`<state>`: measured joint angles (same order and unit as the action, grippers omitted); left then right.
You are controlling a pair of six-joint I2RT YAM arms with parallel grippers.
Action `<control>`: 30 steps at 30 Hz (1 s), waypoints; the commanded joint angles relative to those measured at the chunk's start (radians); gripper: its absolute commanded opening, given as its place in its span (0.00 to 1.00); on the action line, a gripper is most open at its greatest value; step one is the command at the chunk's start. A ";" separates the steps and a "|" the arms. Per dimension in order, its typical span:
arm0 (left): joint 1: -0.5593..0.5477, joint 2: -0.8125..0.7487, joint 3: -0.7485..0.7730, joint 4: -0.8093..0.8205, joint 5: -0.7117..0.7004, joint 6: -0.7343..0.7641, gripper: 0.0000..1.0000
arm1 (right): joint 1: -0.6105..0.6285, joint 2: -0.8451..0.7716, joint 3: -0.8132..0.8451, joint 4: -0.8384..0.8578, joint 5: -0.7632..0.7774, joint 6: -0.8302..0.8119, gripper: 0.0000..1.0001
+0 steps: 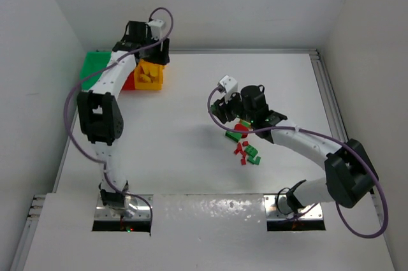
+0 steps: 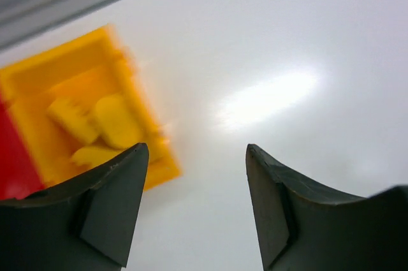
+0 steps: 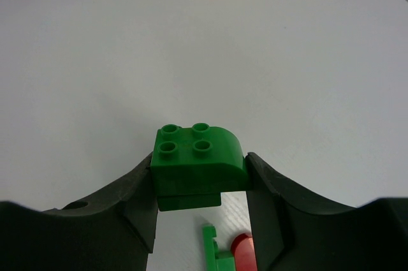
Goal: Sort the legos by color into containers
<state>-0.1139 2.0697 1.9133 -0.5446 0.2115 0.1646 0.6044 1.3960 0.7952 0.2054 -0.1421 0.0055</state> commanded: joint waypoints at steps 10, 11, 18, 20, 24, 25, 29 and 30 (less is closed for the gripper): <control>-0.167 -0.330 -0.316 -0.250 0.602 0.620 0.57 | -0.098 -0.031 0.108 -0.060 -0.070 0.201 0.00; -0.173 -0.332 -0.316 -0.255 0.592 0.648 0.58 | -0.110 -0.031 0.111 -0.060 -0.067 0.235 0.00; -0.204 -0.525 -0.599 0.004 0.401 1.050 0.65 | -0.109 0.015 0.220 -0.083 0.085 0.411 0.00; -0.214 -0.647 -0.801 0.286 0.356 1.102 0.66 | -0.106 0.018 0.223 -0.057 0.099 0.479 0.00; -0.256 -0.738 -0.991 0.685 0.280 1.004 0.69 | -0.066 0.026 0.223 -0.005 0.139 0.553 0.00; -0.288 -0.744 -1.014 0.772 0.258 0.972 0.69 | -0.055 0.032 0.226 0.005 0.156 0.560 0.00; -0.365 -0.786 -1.149 0.971 0.161 0.952 0.69 | -0.037 0.067 0.249 0.017 0.104 0.646 0.00; -0.374 -0.795 -1.162 0.995 0.129 0.945 0.68 | -0.035 0.070 0.252 0.017 0.095 0.654 0.00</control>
<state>-0.4515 1.3178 0.7937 0.1654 0.4316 1.1233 0.5579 1.4498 0.9981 0.1596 -0.0311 0.5732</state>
